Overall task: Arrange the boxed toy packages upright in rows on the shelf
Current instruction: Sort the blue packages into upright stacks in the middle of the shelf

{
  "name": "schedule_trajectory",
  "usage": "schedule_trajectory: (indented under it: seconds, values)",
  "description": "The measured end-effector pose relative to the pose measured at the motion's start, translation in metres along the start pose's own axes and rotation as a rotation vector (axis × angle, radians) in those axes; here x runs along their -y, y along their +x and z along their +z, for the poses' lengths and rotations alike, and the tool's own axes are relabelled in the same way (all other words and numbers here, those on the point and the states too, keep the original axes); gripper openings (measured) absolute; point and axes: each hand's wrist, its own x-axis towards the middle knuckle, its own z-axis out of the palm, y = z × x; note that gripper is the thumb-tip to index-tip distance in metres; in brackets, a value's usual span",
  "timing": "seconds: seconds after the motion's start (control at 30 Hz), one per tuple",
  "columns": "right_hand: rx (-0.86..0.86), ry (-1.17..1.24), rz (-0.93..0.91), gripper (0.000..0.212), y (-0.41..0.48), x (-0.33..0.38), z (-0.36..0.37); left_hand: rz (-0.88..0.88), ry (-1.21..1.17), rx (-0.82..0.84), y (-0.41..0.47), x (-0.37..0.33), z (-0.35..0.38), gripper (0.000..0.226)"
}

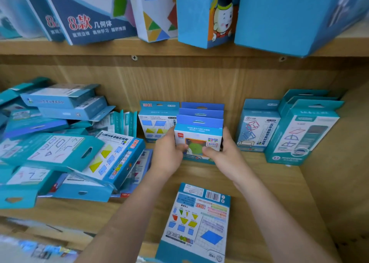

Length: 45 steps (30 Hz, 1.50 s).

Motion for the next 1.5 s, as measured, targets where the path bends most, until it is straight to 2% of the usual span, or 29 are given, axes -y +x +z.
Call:
schedule_trajectory:
  seconds: [0.07,0.13,0.23,0.3,0.4,0.5,0.57,0.63,0.7,0.77,0.87,0.97,1.07,1.1,1.13,1.2,1.23,1.27,1.33,1.5]
  values:
    - [0.016,-0.031,0.027,0.060,-0.002,0.000,-0.003,-0.002,-0.008,0.013,-0.001,-0.001,-0.001,0.044]
    - [0.052,-0.077,0.056,0.075,-0.009,0.002,-0.006,0.006,-0.022,0.026,-0.008,-0.003,-0.006,0.056]
    - [0.066,-0.202,0.092,0.090,-0.024,-0.007,-0.019,0.052,0.084,0.005,-0.032,-0.002,-0.021,0.073]
    - [0.097,-0.278,0.074,0.099,-0.043,-0.012,-0.030,0.136,0.113,0.025,-0.060,0.002,-0.038,0.068]
    - [0.282,-0.296,0.009,0.108,-0.087,-0.007,-0.042,0.221,0.007,0.304,-0.111,0.012,-0.064,0.055]
    - [0.497,-0.558,-0.012,0.114,-0.122,0.000,-0.045,0.273,0.063,0.602,-0.149,0.025,-0.075,0.074]
    - [0.566,-0.694,0.016,0.116,-0.133,-0.007,-0.040,0.281,0.213,0.682,-0.171,0.037,-0.068,0.087]
    - [0.588,-0.732,0.033,0.117,-0.139,-0.016,-0.032,0.375,0.319,0.532,-0.185,0.047,-0.055,0.084]
    - [0.583,-0.760,0.018,0.117,-0.143,-0.025,-0.023,0.391,0.238,0.419,-0.188,0.052,-0.049,0.076]
    - [0.572,-0.754,0.028,0.120,-0.144,-0.030,-0.020,0.391,0.220,0.373,-0.181,0.052,-0.049,0.071]
    - [0.600,-0.683,0.083,0.124,-0.145,-0.027,-0.024,0.421,0.320,0.342,-0.177,0.042,-0.051,0.057]
    - [0.621,-0.642,0.053,0.108,-0.148,-0.022,-0.029,0.414,0.382,0.387,-0.174,0.036,-0.057,0.050]
    - [0.594,-0.522,-0.011,0.090,-0.157,-0.019,-0.031,0.380,0.214,0.324,-0.167,0.019,-0.071,0.043]
    - [0.539,-0.471,-0.039,0.084,-0.158,-0.018,-0.030,0.341,0.163,0.304,-0.163,0.015,-0.076,0.033]
    - [0.449,-0.391,-0.058,0.075,-0.158,-0.017,-0.029,0.297,0.109,0.271,-0.159,0.011,-0.079,0.035]
    - [0.240,-0.131,-0.035,0.052,-0.158,-0.013,-0.025,0.223,-0.107,0.220,-0.152,0.002,-0.084,0.054]
    - [0.168,-0.014,-0.024,0.044,-0.157,-0.011,-0.023,0.164,-0.272,0.225,-0.150,-0.005,-0.087,0.055]
    - [0.119,0.059,-0.020,0.039,-0.157,-0.008,-0.021,0.104,-0.423,0.254,-0.149,-0.010,-0.088,0.047]
    - [0.059,0.154,0.005,0.036,-0.156,-0.003,-0.017,0.083,-0.538,0.299,-0.149,-0.018,-0.089,0.025]
    - [0.002,0.284,0.071,0.029,-0.156,0.013,-0.013,0.004,-0.686,0.305,-0.154,-0.026,-0.085,0.030]
